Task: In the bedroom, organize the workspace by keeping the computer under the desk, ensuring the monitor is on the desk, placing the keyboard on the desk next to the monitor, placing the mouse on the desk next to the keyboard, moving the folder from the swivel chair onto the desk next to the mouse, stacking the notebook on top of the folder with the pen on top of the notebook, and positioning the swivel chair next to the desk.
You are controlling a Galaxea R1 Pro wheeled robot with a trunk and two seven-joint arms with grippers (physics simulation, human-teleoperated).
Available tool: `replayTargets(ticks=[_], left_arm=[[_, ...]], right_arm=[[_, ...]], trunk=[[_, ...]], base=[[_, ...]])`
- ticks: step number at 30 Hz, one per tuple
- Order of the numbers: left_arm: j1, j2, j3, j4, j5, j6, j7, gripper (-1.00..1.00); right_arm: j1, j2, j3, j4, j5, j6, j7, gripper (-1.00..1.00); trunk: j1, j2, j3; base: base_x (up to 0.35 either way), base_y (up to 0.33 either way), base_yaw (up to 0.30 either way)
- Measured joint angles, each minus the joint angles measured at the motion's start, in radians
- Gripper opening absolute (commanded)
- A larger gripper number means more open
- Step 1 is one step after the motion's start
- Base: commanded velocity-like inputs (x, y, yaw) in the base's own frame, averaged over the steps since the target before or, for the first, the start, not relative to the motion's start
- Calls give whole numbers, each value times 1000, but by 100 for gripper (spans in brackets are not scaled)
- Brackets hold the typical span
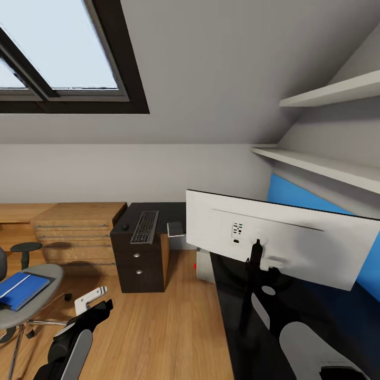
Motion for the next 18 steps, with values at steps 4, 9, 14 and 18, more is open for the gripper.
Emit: replayTargets(ticks=[4, 9, 14, 18], left_arm=[[0, 0, 0, 0, 0, 0, 0, 100], [0, 0, 0, 0, -1, 0, 0, 100], [0, 0, 0, 0, -1, -1, 0, 100], [0, -1, 0, 0, 0, -1, 0, 100]], right_arm=[[-2, -1, 0, 3, 0, 0, 1, 100], [-3, -1, 0, 35, 0, -4, 13, 100], [-3, -2, 1, 53, 0, -7, 25, 100], [-3, -1, 3, 57, 2, -7, 29, 100]], trunk=[[0, 0, 0], [0, 0, 0], [0, 0, 0], [0, 0, 0]], base=[[0, 0, 0], [0, 0, 0], [0, 0, 0], [0, 0, 0]])
